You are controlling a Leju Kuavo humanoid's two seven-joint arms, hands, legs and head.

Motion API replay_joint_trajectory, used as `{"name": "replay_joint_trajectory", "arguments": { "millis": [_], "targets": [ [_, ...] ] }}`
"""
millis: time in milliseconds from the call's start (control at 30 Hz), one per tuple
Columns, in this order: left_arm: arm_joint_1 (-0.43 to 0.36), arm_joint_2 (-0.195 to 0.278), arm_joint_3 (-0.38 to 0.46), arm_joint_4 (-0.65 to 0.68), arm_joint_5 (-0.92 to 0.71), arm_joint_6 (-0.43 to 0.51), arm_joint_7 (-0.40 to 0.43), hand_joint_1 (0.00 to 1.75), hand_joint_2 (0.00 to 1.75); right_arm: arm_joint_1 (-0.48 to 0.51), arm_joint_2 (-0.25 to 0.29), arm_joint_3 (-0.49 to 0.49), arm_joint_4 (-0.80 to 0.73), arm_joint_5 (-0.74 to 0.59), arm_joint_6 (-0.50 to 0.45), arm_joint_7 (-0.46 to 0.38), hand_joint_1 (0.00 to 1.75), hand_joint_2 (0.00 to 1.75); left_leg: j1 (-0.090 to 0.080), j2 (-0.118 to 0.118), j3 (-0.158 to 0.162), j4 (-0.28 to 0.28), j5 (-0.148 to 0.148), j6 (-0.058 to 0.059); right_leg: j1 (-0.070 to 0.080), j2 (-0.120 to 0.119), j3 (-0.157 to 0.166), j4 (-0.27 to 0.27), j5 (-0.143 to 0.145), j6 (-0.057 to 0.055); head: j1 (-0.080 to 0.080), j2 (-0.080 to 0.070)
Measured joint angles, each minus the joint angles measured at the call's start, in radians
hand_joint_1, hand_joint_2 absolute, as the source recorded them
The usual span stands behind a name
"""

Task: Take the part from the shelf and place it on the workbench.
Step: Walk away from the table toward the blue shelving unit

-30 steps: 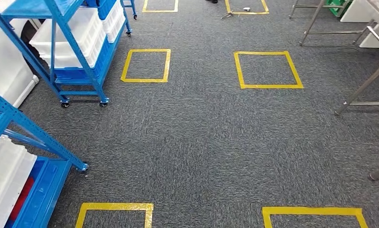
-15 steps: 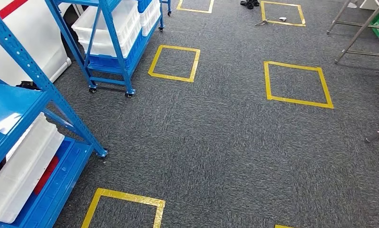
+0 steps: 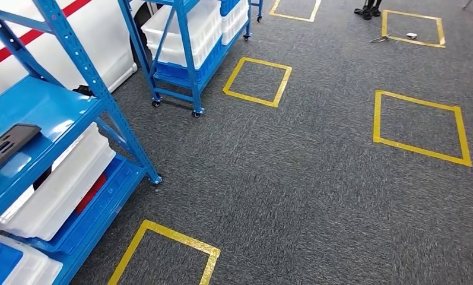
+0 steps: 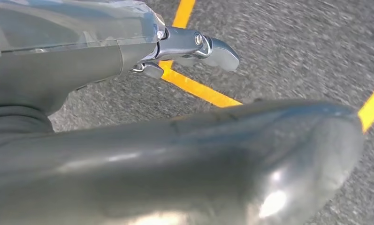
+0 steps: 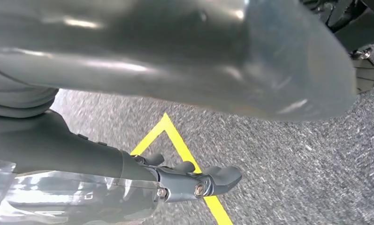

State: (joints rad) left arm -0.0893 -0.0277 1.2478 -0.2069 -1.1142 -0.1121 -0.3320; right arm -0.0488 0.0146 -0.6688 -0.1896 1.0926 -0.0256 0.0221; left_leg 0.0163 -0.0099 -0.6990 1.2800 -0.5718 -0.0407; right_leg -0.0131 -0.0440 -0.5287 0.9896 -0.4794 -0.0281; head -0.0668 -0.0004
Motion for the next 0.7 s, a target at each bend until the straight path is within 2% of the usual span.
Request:
{"name": "replay_joint_trajectory", "arguments": {
  "millis": [33,67,133,167,200,267,300,333,367,400,433,467,500,533,567,633,667,700],
  "targets": [
    [0.001,0.001,0.000,0.000,-0.006,0.001,-0.001,0.00,0.00,0.000,0.002,-0.002,0.000,-0.007,0.000,0.004,0.00,0.00,0.001,0.005,0.015,-0.026,0.021,-0.001,0.000,-0.013,0.002,0.001,-0.002,0.001,0.000,0.000],
    [0.002,0.003,-0.001,0.000,-0.012,0.002,-0.002,0.00,0.00,0.000,0.004,-0.004,0.000,-0.015,-0.001,0.007,0.00,0.00,0.001,0.016,0.048,-0.088,0.055,0.000,0.000,-0.024,0.004,0.003,-0.005,0.004,0.000,0.000],
    [0.001,0.007,-0.002,0.000,-0.021,0.003,-0.004,0.00,0.00,0.000,0.009,-0.010,0.000,-0.026,-0.003,0.011,0.00,0.00,-0.002,0.053,0.121,-0.227,0.107,0.011,0.003,-0.046,0.011,0.006,-0.013,0.011,0.000,0.000],
    [-0.001,0.009,-0.003,0.000,-0.023,0.003,-0.005,0.00,0.00,0.000,0.011,-0.012,0.000,-0.028,-0.003,0.011,0.00,0.00,-0.005,0.066,0.141,-0.265,0.117,0.019,0.006,-0.054,0.013,0.007,-0.016,0.016,0.000,0.000],
    [-0.001,0.011,-0.003,0.000,-0.025,0.003,-0.006,0.00,0.00,-0.001,0.012,-0.013,0.000,-0.030,-0.004,0.011,0.00,0.00,-0.008,0.069,0.146,-0.280,0.118,0.027,0.008,-0.062,0.016,0.007,-0.017,0.021,0.000,0.000],
    [0.000,0.013,-0.003,0.000,-0.027,0.003,-0.007,0.00,0.00,-0.005,0.015,-0.016,0.000,-0.033,-0.005,0.011,0.00,0.00,-0.008,0.049,0.145,-0.282,0.122,0.039,0.008,-0.075,0.021,0.006,-0.020,0.032,0.000,0.000],
    [0.000,0.015,-0.003,0.000,-0.027,0.002,-0.009,0.00,0.00,-0.007,0.016,-0.018,0.000,-0.034,-0.005,0.012,0.00,0.00,-0.007,0.039,0.147,-0.287,0.125,0.045,0.007,-0.065,0.021,0.011,-0.026,0.037,0.000,0.000],
    [-0.001,0.016,-0.003,0.000,-0.026,0.002,-0.010,0.00,0.00,-0.007,0.017,-0.020,0.000,-0.034,-0.005,0.013,0.00,0.00,-0.004,0.029,0.149,-0.292,0.130,0.051,0.004,-0.044,0.014,0.031,-0.043,0.042,0.000,0.000],
    [-0.003,0.017,-0.003,0.000,-0.024,0.002,-0.012,0.00,0.00,-0.005,0.018,-0.021,0.000,-0.034,-0.004,0.014,0.00,0.00,-0.001,0.019,0.150,-0.297,0.134,0.057,0.002,-0.015,-0.004,0.073,-0.070,0.046,0.000,0.000],
    [-0.006,0.017,-0.003,0.000,-0.022,0.001,-0.013,0.00,0.00,-0.003,0.019,-0.023,0.000,-0.034,-0.004,0.015,0.00,0.00,-0.001,0.010,0.148,-0.298,0.136,0.060,0.000,0.014,-0.033,0.135,-0.105,0.049,0.000,0.000],
    [-0.008,0.017,-0.003,0.000,-0.021,0.001,-0.014,0.00,0.00,-0.002,0.020,-0.024,0.000,-0.033,-0.004,0.015,0.00,0.00,-0.002,-0.001,0.146,-0.297,0.138,0.062,-0.001,0.030,-0.068,0.207,-0.139,0.050,0.000,0.000],
    [-0.008,0.018,-0.003,0.000,-0.019,0.001,-0.014,0.00,0.00,-0.001,0.021,-0.025,0.000,-0.033,-0.004,0.015,0.00,0.00,-0.002,-0.013,0.144,-0.296,0.138,0.063,-0.001,0.037,-0.099,0.268,-0.161,0.052,0.000,0.000],
    [-0.008,0.018,-0.003,0.000,-0.019,0.001,-0.015,0.00,0.00,0.000,0.022,-0.027,0.000,-0.032,-0.004,0.015,0.00,0.00,-0.003,-0.026,0.143,-0.295,0.138,0.062,-0.002,0.040,-0.118,0.300,-0.163,0.052,0.000,0.000],
    [-0.007,0.019,-0.003,0.000,-0.019,0.001,-0.015,0.00,0.00,0.001,0.022,-0.028,0.000,-0.032,-0.004,0.015,0.00,0.00,-0.003,-0.039,0.144,-0.293,0.137,0.062,-0.002,0.041,-0.117,0.291,-0.143,0.052,0.000,0.000],
    [-0.006,0.019,-0.003,0.000,-0.019,0.001,-0.015,0.00,0.00,0.001,0.022,-0.028,0.000,-0.032,-0.004,0.015,0.00,0.00,-0.003,-0.053,0.144,-0.291,0.137,0.060,-0.004,0.045,-0.097,0.244,-0.106,0.051,0.000,0.000],
    [-0.006,0.019,-0.003,0.000,-0.019,0.001,-0.016,0.00,0.00,0.002,0.022,-0.029,0.000,-0.032,-0.004,0.015,0.00,0.00,-0.004,-0.079,0.143,-0.285,0.134,0.054,-0.008,0.082,-0.037,0.102,-0.033,0.046,0.000,0.000],
    [-0.007,0.019,-0.003,0.000,-0.019,0.001,-0.016,0.00,0.00,0.002,0.022,-0.030,0.000,-0.032,-0.004,0.015,0.00,0.00,-0.005,-0.090,0.140,-0.281,0.134,0.048,-0.009,0.099,-0.017,0.053,-0.014,0.043,0.000,0.000],
    [-0.007,0.019,-0.003,0.000,-0.019,0.001,-0.016,0.00,0.00,0.001,0.023,-0.030,0.000,-0.033,-0.004,0.015,0.00,0.00,-0.006,-0.100,0.137,-0.279,0.134,0.042,-0.008,0.112,-0.008,0.027,-0.008,0.039,0.000,0.000]
  ]
}}
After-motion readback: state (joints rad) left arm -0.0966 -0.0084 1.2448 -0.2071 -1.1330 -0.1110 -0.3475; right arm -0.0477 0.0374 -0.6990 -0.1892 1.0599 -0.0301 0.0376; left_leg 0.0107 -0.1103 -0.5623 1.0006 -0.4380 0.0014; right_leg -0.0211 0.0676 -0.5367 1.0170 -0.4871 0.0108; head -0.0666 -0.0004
